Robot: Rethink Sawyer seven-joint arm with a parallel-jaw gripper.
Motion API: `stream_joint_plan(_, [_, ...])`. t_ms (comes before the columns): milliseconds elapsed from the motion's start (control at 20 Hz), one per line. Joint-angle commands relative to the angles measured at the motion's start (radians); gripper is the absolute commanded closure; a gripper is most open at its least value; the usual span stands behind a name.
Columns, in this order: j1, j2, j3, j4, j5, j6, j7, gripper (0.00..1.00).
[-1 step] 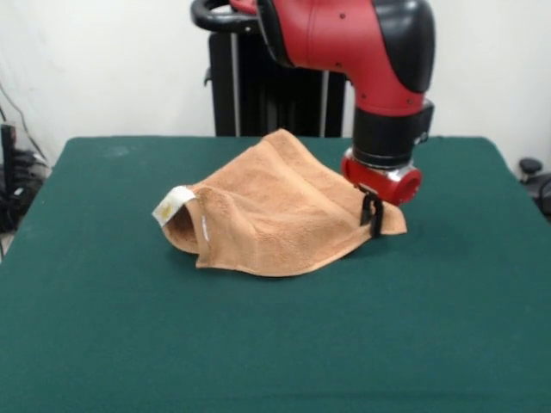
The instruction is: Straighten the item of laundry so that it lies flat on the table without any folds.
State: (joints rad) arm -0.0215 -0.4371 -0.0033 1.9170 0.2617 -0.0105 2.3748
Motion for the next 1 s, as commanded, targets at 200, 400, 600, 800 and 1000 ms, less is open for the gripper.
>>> stream_joint_plan(200, [0.078,0.143,0.31,-0.01,0.095,-0.033,0.242,1.0])
stream_joint_plan(400, [0.07,0.149,0.326,-0.007,0.096,-0.044,0.238,1.0])
stream_joint_plan(600, [0.065,0.15,0.341,-0.002,0.102,-0.048,0.242,1.0])
stream_joint_plan(800, [0.055,0.153,0.367,0.003,0.104,-0.059,0.246,1.0])
stream_joint_plan(1000, [0.041,0.162,0.392,0.003,0.098,-0.068,0.24,1.0])
